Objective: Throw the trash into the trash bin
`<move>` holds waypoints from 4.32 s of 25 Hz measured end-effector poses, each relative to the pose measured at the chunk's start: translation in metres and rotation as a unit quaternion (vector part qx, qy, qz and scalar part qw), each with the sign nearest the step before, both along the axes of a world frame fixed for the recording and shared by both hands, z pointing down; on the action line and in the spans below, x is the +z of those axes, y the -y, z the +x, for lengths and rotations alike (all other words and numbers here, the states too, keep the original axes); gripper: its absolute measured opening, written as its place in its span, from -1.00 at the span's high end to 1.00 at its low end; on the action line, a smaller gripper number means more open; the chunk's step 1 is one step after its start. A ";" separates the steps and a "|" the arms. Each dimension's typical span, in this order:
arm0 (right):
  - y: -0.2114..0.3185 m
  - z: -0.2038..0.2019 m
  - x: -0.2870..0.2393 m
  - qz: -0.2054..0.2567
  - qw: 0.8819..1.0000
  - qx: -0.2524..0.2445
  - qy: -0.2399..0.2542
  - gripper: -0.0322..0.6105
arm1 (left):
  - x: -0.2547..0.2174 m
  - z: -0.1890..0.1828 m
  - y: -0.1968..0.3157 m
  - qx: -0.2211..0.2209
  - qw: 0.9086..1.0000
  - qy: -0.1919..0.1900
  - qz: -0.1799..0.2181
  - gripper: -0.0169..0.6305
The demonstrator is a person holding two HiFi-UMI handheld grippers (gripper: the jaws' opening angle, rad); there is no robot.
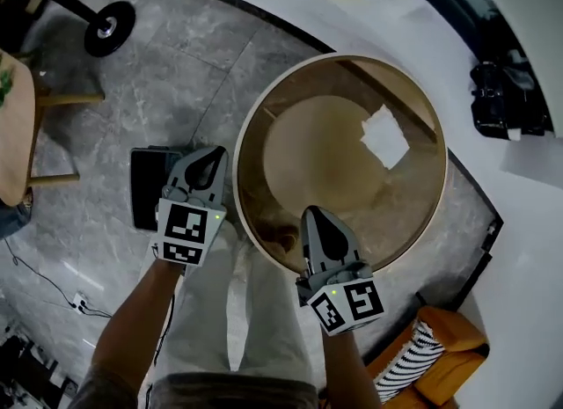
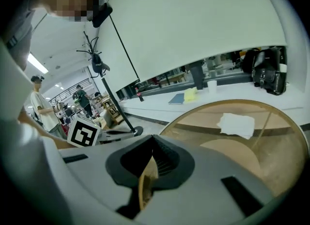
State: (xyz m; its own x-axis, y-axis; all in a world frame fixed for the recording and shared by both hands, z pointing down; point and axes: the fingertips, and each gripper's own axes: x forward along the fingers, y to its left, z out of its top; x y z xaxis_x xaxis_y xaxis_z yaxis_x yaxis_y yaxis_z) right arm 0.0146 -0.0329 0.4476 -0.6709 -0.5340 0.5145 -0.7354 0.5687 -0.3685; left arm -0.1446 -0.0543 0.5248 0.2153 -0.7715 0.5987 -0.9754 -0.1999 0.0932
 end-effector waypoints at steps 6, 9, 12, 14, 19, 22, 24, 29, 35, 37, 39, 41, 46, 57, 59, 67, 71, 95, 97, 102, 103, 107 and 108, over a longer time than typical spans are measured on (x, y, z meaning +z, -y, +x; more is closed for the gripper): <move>0.001 0.087 -0.005 0.005 0.996 0.088 -0.002 0.85 | -0.011 0.104 0.028 0.091 0.996 -0.010 0.010 0.89; -0.001 0.129 -0.008 0.007 0.992 0.130 -0.004 0.85 | -0.020 0.155 0.038 0.131 0.991 -0.027 0.012 0.89; -0.007 0.164 -0.007 0.008 0.985 0.172 -0.003 0.85 | -0.027 0.200 0.046 0.177 0.983 -0.031 0.020 0.89; -0.011 0.184 -0.006 0.007 0.981 0.192 -0.002 0.85 | -0.028 0.225 0.050 0.200 0.979 -0.029 0.019 0.88; -0.015 0.216 -0.004 0.005 0.976 0.217 0.004 0.85 | -0.026 0.261 0.056 0.224 0.974 -0.018 0.013 0.88; -0.016 0.224 -0.004 0.004 0.975 0.223 0.007 0.85 | -0.024 0.272 0.058 0.233 0.972 -0.014 0.007 0.86; -0.016 0.226 -0.003 0.003 0.975 0.223 0.009 0.85 | -0.022 0.276 0.059 0.233 0.972 -0.014 0.005 0.67; -0.012 0.228 -0.003 0.002 0.976 0.219 0.015 0.85 | -0.019 0.281 0.069 0.220 0.975 -0.002 0.011 0.19; -0.008 0.233 -0.003 0.000 0.976 0.215 0.018 0.85 | -0.004 0.296 0.080 0.226 0.974 0.002 -0.002 0.16; -0.008 0.235 -0.003 -0.002 0.976 0.215 0.018 0.85 | 0.003 0.302 0.087 0.224 0.975 0.002 -0.006 0.16; -0.007 0.238 -0.001 -0.006 0.977 0.214 0.017 0.85 | 0.010 0.307 0.095 0.222 0.975 0.003 -0.009 0.16; -0.007 0.239 0.000 -0.009 0.977 0.212 0.016 0.85 | 0.018 0.313 0.104 0.221 0.975 0.005 -0.012 0.16; -0.007 0.242 0.003 -0.019 0.977 0.211 0.017 0.85 | 0.040 0.325 0.127 0.219 0.975 0.013 -0.023 0.16; -0.007 0.249 0.013 -0.032 0.977 0.211 0.021 0.85 | 0.080 0.336 0.156 0.189 0.980 0.018 -0.063 0.16; -0.006 0.250 0.013 -0.032 0.976 0.213 0.021 0.85 | 0.081 0.336 0.156 0.186 0.980 0.020 -0.066 0.17; -0.007 0.248 0.015 -0.035 0.977 0.212 0.018 0.85 | 0.083 0.329 0.153 0.177 0.980 0.029 -0.084 0.68; -0.009 0.243 0.015 -0.035 0.978 0.207 0.017 0.85 | 0.082 0.326 0.144 0.187 0.978 0.031 -0.085 0.84; 0.009 0.086 -0.009 -0.015 0.998 0.064 0.018 0.85 | 0.013 0.148 0.094 0.051 0.996 -0.036 -0.062 0.85; 0.007 0.058 -0.010 -0.014 0.999 0.039 0.018 0.85 | 0.012 0.112 0.083 0.021 0.997 -0.038 -0.063 0.85; -0.001 -0.016 -0.009 -0.011 0.999 -0.038 0.015 0.85 | 0.010 0.022 0.050 -0.058 0.996 -0.043 -0.060 0.85; -0.003 -0.032 -0.010 -0.011 0.998 -0.057 0.016 0.85 | 0.009 0.003 0.041 -0.078 0.994 -0.043 -0.061 0.85; -0.029 -0.105 -0.018 -0.018 0.991 -0.130 0.026 0.85 | -0.004 -0.078 -0.009 -0.153 0.986 -0.040 -0.060 0.85; -0.039 -0.123 -0.020 -0.019 0.989 -0.141 0.028 0.85 | -0.006 -0.096 -0.022 -0.166 0.984 -0.040 -0.058 0.85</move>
State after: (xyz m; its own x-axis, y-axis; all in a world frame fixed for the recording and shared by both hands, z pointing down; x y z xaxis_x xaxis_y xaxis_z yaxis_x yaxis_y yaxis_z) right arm -0.1083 0.0060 0.4278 -0.8185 -0.3031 0.4881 -0.5276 0.7328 -0.4297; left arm -0.2404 -0.0324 0.5193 0.0142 -0.7344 0.6786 -0.9737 0.1441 0.1764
